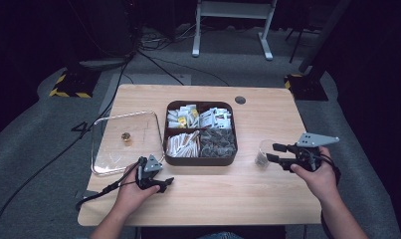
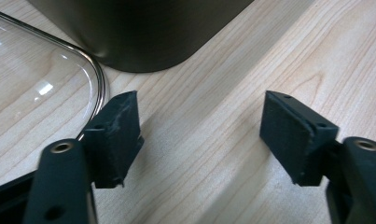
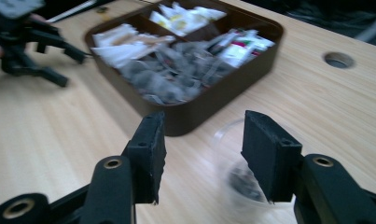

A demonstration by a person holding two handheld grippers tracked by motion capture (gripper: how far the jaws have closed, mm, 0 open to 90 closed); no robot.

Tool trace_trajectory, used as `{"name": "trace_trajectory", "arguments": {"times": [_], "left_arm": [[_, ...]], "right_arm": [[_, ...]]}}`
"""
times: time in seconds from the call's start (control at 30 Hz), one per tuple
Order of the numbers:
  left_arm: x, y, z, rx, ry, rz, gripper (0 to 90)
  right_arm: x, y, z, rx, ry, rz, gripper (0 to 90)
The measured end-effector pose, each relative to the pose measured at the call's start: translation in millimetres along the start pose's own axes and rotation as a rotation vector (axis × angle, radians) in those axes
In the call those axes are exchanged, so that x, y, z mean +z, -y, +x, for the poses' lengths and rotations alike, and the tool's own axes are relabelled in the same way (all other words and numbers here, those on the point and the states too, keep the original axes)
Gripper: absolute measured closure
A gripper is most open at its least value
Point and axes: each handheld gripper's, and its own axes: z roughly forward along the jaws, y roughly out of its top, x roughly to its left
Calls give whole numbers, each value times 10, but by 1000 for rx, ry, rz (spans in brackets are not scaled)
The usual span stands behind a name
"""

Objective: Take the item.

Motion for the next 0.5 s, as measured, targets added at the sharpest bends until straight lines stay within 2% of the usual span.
{"name": "trace_trajectory", "arguments": {"times": [0.27,0.4,0.5], "left_arm": [[-44,-24,-2,-3,-18,-16,325],[-79,-30,13,0,-35,-15,331],[-93,-30,11,-15,-39,-21,331]], "right_arm": [[229,229,289,-31,-79,-3,455],[397,360,338,-43,-96,37,443],[533,472,353,-44,-92,64,421]]}}
